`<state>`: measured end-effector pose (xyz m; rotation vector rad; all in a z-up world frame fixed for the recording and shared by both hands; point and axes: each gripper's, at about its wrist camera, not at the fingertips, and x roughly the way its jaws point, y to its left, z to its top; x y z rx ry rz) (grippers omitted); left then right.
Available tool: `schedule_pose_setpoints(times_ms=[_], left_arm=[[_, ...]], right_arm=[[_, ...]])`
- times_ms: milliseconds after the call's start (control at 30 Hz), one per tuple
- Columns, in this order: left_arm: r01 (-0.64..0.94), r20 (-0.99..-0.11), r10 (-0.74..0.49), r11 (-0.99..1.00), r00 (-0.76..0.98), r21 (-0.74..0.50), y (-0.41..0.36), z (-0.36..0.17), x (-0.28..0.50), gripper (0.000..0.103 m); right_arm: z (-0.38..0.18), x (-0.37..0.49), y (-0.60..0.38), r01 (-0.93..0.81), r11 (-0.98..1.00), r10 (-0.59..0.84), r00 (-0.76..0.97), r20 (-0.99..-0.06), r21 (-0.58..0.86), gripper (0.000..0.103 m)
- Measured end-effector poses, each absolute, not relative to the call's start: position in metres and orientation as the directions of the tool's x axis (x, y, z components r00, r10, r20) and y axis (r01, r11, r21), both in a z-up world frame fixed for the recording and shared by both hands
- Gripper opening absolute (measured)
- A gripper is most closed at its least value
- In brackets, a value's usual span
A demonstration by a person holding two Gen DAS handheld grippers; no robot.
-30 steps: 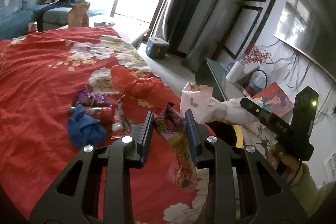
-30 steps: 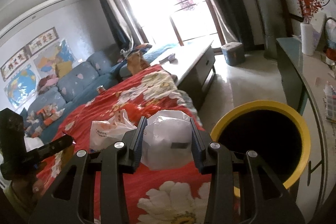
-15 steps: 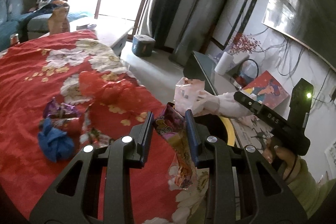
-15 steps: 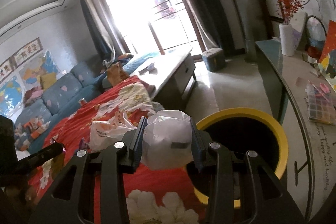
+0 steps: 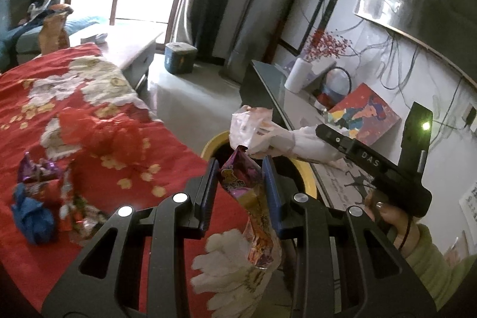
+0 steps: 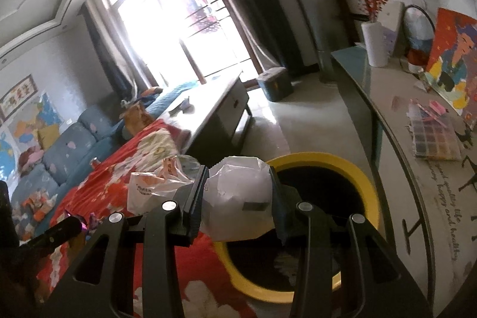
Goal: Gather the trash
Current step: 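Carry the wrapper and white bag with both tools over the yellow bin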
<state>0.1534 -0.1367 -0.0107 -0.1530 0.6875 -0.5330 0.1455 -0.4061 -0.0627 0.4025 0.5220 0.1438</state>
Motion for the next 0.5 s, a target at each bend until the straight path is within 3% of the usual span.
schedule_pose_setpoints(times_ms=[500], left_arm=[[0.495, -0.618, -0.539, 0.828, 0.572, -0.265, -0.204, -0.037, 0.178, 0.024]], right_arm=[[-0.090, 0.155, -0.454, 0.082, 0.899, 0.162, 0.850, -0.501, 0.430, 0.037]])
